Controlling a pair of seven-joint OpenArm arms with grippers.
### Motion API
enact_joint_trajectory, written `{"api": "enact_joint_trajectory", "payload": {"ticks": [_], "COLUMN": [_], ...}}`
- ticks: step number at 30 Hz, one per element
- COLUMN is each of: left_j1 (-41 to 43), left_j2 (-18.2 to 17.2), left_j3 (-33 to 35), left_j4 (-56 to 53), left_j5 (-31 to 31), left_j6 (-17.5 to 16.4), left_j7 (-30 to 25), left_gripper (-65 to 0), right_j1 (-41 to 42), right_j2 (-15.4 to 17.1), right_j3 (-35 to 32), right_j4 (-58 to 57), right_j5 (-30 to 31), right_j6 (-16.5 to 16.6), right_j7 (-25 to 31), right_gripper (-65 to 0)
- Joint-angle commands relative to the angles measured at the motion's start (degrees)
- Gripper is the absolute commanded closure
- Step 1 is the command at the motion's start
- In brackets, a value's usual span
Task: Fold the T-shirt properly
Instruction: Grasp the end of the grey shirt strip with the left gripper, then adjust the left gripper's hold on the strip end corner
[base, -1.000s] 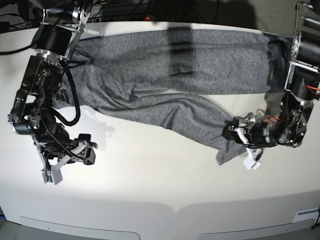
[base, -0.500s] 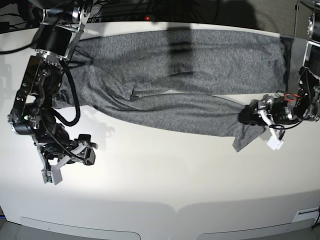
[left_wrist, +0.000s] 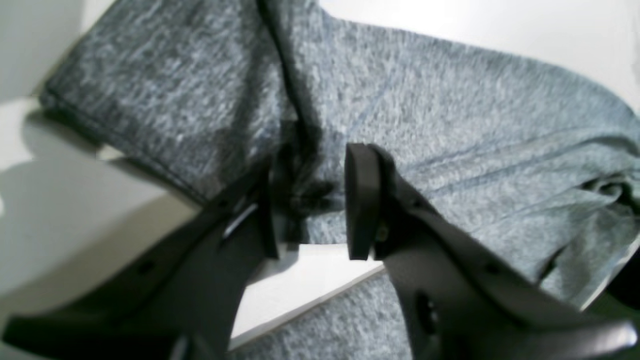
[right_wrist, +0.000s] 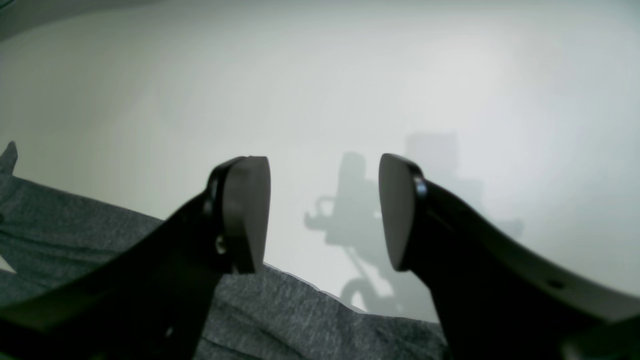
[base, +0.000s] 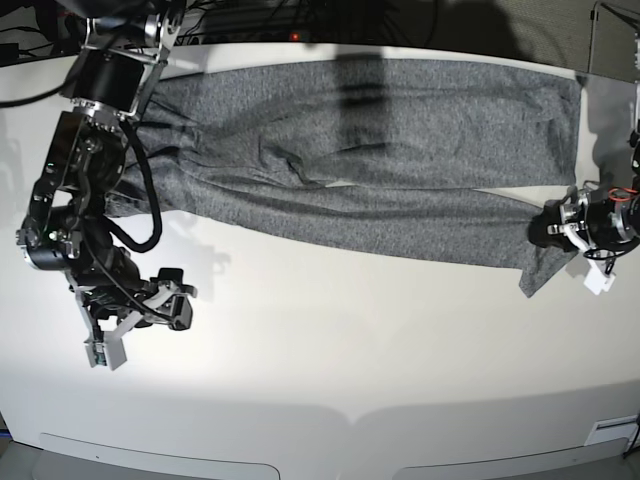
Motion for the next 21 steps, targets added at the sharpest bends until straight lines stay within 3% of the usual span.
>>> {"api": "enact_joint_trajectory", "payload": {"ticks": [1, 8, 14, 19, 21], "left_j1": [2.0, 2.3, 1.4, 0.9, 0.9], "left_j2": [0.8, 7.1, 7.9, 6.4, 5.2], "left_j3": [0.1, -1.0, -1.0, -1.0, -1.0], "left_j4": [-1.6, -1.6, 1.7, 7.4, 8.7], "left_j5": [5.5, 0.9, 1.2, 11.0, 15.1], "left_j6": [3.2, 1.3, 1.3, 1.9, 4.6], "left_j7": [7.9, 11.5, 10.5, 7.1, 5.7], "left_gripper": [-20.6, -20.6, -20.7, -20.7, -20.7], "right_j1": [1.5, 1.5, 1.5, 1.5, 1.5], "right_j2": [0.5, 0.5, 0.5, 0.5, 0.5], "right_j3": [0.1, 0.1, 0.1, 0.1, 0.1], "right_j4": [1.1, 1.1, 1.1, 1.1, 1.1], "right_j5": [0.5, 0.5, 0.4, 0.3, 0.3], "right_j6": [0.4, 0.4, 0.4, 0.4, 0.4], "right_j7": [1.5, 1.5, 1.5, 1.2, 0.9], "right_gripper": [-34.9, -34.9, -34.9, -34.9, -34.9]}}
